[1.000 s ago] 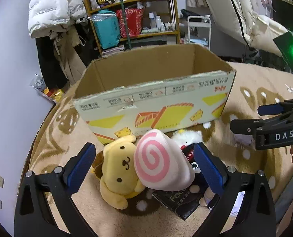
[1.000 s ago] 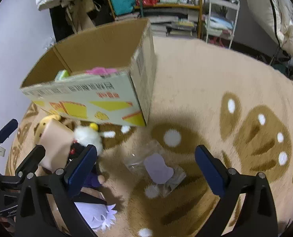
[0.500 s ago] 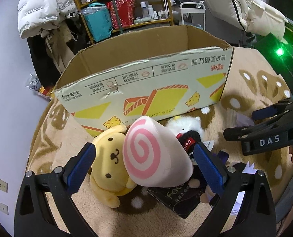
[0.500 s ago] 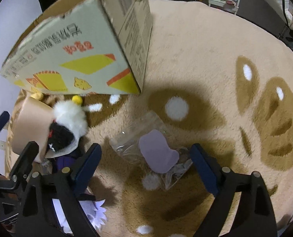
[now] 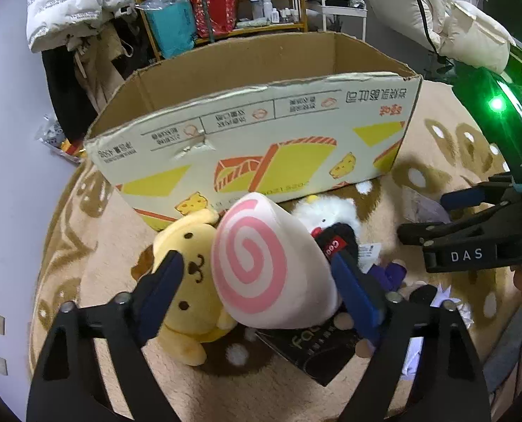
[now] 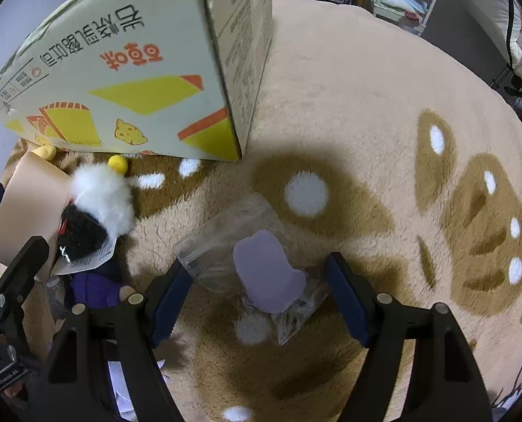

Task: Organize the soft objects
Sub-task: 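Grasp the pink swirl cushion with the left gripper while the right approaches the zip bag, then grasp the clear zip bag with the right gripper while the left lifts the cushion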

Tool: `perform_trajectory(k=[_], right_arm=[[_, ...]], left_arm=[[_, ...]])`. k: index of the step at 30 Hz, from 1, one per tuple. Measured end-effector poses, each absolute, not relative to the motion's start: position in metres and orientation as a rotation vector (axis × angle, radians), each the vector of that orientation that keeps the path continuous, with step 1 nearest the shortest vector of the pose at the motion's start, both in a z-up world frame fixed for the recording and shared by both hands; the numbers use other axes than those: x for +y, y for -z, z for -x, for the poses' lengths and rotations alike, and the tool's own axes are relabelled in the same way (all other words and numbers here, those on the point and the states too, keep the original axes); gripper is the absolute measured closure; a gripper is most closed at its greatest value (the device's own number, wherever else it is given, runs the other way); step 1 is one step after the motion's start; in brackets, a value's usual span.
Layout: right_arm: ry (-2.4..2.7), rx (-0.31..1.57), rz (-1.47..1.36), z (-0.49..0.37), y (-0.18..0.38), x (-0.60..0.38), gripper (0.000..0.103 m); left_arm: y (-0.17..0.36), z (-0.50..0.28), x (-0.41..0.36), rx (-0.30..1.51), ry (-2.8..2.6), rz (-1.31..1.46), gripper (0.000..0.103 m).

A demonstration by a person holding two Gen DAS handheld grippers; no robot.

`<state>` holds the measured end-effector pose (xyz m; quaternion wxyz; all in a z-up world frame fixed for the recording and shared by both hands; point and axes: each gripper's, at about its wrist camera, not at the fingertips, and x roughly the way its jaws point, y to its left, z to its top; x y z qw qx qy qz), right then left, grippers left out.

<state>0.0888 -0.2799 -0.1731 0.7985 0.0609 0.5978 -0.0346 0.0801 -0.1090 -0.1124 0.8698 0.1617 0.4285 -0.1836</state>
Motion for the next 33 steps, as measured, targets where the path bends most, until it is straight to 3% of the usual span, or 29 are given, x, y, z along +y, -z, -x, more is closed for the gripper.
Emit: perform_trajectory(k=[5,11,13,23,30,33], right_arm=[[0.074,1.282,-0.122,-0.09,0.17,-0.275,0.023],[0.076,1.277,-0.082,-0.09,0.168,-0.273,0.042],[0.072,1.273,-0.083,-0.09,0.165,-0.271,0.048],[0.035,1.257,-0.089,-0.089,0.157,-0.262,0.056],[0.008,1.26,-0.103,-0.09,0.156,-0.261,0.054],[-0.008,1.261,-0.128,-0.095,0.157,-0.262,0.047]], left_arm=[[0.117,-0.078,-0.113,0.919,0.398,-0.342,0.044],[0.114,-0.078,-0.108,0.932,0.401,-0.293,0.057],[0.111,-0.077,-0.106,0.933,0.395,-0.285,0.058],[0.091,-0.065,-0.093,0.886,0.34,-0.266,0.062],[0.082,-0.061,-0.086,0.857,0.292,-0.28,0.063],[0.08,-0.061,-0.086,0.852,0.277,-0.292,0.063]])
